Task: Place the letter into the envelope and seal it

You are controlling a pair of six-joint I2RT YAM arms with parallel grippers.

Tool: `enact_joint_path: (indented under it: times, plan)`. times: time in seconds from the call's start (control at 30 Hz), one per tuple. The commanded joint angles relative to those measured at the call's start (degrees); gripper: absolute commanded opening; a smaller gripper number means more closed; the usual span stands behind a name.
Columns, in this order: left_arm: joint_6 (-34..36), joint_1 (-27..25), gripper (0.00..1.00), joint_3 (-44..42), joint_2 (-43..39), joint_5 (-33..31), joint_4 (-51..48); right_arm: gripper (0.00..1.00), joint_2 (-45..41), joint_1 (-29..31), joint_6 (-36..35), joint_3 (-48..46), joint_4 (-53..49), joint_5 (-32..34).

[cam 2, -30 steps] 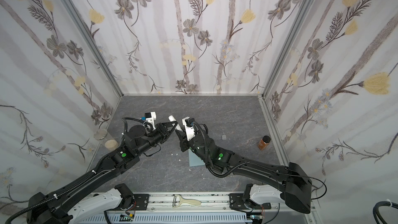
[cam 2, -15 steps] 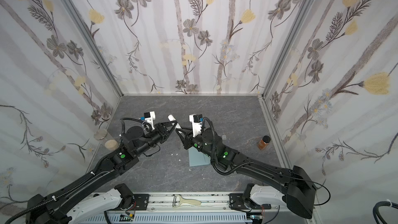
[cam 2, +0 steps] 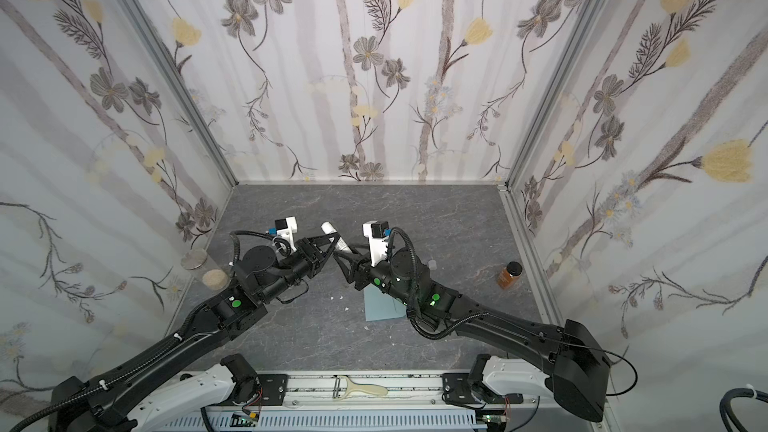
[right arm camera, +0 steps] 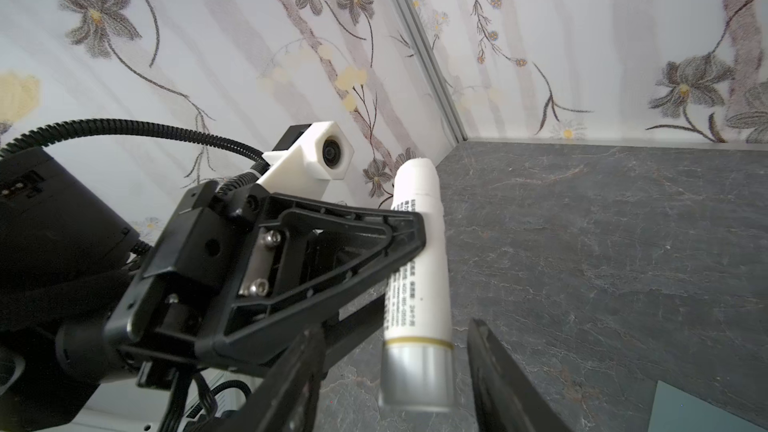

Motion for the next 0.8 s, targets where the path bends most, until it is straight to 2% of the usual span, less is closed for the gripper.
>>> enact_joint_path:
  times: [0.0, 0.13, 0.4, 0.6, 0.77]
  plan:
    - [-1.94, 0.08, 0.0, 0.18, 0.92, -0.46, 4.02, 0.57, 0.31, 1.0, -5.0, 0.59, 0.91, 4.92]
    - [-3.12, 0.12, 0.0, -0.08, 2.16, 0.5, 5.41, 0.57, 1.46, 2.73, -9.43, 2.6, -0.6, 9.09]
    - [-6.67, 0.19, 0.0, -0.71, 2.66, 0.41, 8.39, 0.54, 4.6, 4.07, -13.04, 4.03, -0.39, 13.42]
    - [-8.54, 0.47, 0.0, -0.79, 3.56, 1.67, 10.52, 0.49, 4.6, 4.15, -13.5, 2.81, 0.42, 15.37]
    - [-10.9, 0.56, 0.0, -1.68, 4.62, 3.46, 12.62, 0.4, 4.11, 4.21, -15.05, 2.54, 1.48, 16.48]
